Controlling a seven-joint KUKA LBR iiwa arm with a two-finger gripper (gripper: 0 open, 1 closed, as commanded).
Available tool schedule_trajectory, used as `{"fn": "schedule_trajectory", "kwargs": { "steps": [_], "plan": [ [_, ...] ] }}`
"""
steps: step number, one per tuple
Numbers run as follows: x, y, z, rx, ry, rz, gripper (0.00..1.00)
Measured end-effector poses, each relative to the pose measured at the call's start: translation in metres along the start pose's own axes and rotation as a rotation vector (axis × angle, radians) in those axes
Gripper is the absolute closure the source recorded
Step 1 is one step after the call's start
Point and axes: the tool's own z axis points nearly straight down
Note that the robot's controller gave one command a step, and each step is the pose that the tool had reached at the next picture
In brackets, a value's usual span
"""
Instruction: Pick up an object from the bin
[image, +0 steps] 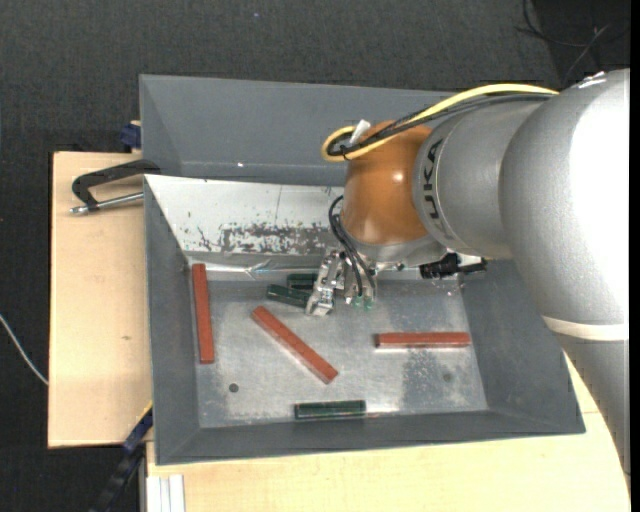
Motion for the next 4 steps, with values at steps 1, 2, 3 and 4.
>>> {"fn": "schedule_trajectory", "kwargs": {
  "steps": [1, 2, 3, 4],
  "plan": [
    [0.000, 0.000, 0.000, 0.000, 0.000, 0.000, 1.00],
    [0.003, 0.000, -0.049, 0.002, 0.006, -0.015, 1.00],
    [0.002, -0.003, -0.103, 0.001, 0.002, -0.025, 1.00],
    [-0.001, -0.002, -0.125, -0.002, -0.006, -0.023, 1.00]
  ]
}}
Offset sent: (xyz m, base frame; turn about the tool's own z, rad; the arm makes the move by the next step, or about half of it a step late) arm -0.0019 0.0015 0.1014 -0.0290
